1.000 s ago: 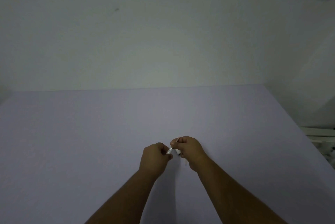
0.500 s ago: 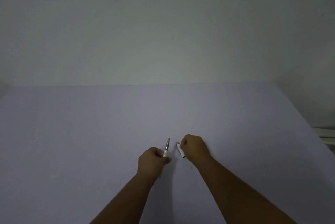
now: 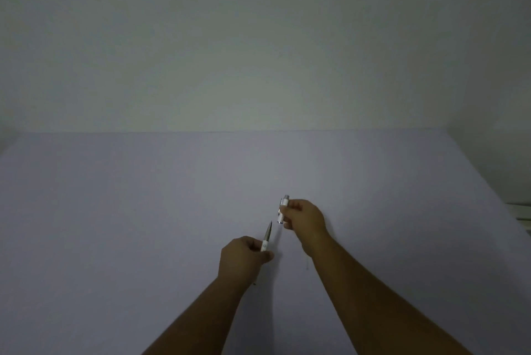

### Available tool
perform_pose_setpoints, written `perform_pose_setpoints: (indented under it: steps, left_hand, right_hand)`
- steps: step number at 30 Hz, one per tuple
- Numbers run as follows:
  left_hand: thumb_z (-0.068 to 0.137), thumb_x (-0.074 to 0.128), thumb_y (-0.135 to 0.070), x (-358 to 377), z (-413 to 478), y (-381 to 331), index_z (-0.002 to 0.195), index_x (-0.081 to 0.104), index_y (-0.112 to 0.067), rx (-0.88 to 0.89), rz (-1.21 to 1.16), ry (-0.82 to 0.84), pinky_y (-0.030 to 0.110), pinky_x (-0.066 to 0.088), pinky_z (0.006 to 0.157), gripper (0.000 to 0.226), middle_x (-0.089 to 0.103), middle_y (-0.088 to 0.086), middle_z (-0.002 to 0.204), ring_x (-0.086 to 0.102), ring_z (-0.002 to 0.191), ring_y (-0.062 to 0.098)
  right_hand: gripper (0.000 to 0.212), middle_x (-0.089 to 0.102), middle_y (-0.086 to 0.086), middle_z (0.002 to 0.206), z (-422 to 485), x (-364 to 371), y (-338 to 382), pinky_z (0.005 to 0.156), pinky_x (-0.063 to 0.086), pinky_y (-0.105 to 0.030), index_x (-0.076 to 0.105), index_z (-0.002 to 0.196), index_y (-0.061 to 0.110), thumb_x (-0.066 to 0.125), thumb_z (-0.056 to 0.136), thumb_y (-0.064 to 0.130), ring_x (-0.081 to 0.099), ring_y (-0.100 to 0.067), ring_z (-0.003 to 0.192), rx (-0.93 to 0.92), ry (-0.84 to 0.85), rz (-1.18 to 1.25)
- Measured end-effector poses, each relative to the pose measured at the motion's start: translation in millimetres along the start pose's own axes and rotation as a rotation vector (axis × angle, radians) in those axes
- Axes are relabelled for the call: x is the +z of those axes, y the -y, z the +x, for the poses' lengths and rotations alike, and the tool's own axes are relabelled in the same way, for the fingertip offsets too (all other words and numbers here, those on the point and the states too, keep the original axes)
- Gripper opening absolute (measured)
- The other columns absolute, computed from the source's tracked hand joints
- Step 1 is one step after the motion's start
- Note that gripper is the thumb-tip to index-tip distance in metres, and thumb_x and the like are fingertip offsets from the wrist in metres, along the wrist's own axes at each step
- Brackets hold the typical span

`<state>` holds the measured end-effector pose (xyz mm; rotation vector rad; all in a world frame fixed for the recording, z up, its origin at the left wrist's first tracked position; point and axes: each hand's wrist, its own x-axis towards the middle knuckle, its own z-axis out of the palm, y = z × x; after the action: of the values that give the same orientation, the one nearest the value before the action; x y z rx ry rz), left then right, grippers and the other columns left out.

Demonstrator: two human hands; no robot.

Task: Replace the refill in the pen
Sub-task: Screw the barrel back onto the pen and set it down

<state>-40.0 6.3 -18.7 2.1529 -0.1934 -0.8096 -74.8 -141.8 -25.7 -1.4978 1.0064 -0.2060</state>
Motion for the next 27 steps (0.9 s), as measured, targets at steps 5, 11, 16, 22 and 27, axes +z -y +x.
perform_pose_setpoints:
  steps: [5,11,16,22,27]
  left_hand:
    - [0.071,0.077,-0.023,4,-3,-4,0.087,0.071,-0.019,0.032,0.010,0.025,0.014,0.040,0.044,0.017,0.063,-0.011,0.070,0.058,0.064,0.004]
    - [0.073,0.075,-0.023,6,-7,-10,0.084,0.071,-0.018,0.069,0.017,0.018,0.013,0.037,0.044,0.013,0.062,-0.012,0.068,0.057,0.061,0.004]
    - [0.071,0.076,-0.024,5,-9,-13,0.079,0.071,-0.021,0.062,0.031,0.026,0.012,0.038,0.040,0.010,0.063,-0.012,0.068,0.058,0.060,0.004]
    - [0.070,0.077,-0.023,9,-8,-13,0.081,0.073,-0.018,0.062,0.025,0.037,0.018,0.042,0.051,0.012,0.063,-0.013,0.066,0.058,0.063,0.006]
    - [0.072,0.076,-0.025,15,-3,-8,0.091,0.073,-0.018,0.016,0.010,0.025,0.017,0.038,0.050,0.020,0.064,-0.009,0.074,0.056,0.064,0.004]
  right_hand:
    - [0.007,0.070,-0.012,0.078,-8,-6,15,0.068,0.054,-0.028,0.067,0.078,0.009,0.064,0.084,0.009,0.064,-0.020,0.069,0.085,0.093,0.189]
    - [0.011,0.067,-0.012,0.076,-25,-12,13,0.061,0.051,-0.024,0.066,0.072,0.008,0.065,0.082,0.005,0.057,-0.016,0.059,0.104,0.204,0.143]
    - [0.007,0.066,-0.010,0.071,-33,-13,7,0.059,0.052,-0.022,0.067,0.075,0.005,0.066,0.082,0.007,0.057,-0.015,0.057,0.109,0.224,0.135]
    - [0.007,0.068,-0.013,0.077,-34,-14,2,0.066,0.055,-0.026,0.069,0.080,0.003,0.067,0.081,0.009,0.059,-0.016,0.060,0.100,0.201,0.134]
    - [0.012,0.067,-0.005,0.074,-27,-13,-5,0.064,0.055,-0.024,0.069,0.083,0.008,0.065,0.083,0.020,0.061,-0.013,0.060,0.070,0.085,0.027]
